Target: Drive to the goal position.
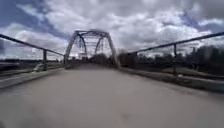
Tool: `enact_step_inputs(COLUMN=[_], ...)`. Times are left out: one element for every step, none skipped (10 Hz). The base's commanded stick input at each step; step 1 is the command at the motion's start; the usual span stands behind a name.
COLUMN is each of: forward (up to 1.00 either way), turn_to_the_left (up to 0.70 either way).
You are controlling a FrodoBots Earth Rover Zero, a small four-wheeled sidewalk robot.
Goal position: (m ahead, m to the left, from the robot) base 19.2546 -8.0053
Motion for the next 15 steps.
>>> enact_step_inputs(forward=[1.0,1.0,1.0,1.0,1.0,1.0,1.0,1.0,1.0,1.0,1.0,1.0,1.0,1.0,1.0], turn_to_the_left=[0.0,0.0,0.02,0.08,0.21,0.24,0.25,0.25,0.25,0.25,0.25,0.25,0.24,0.19,0.0])
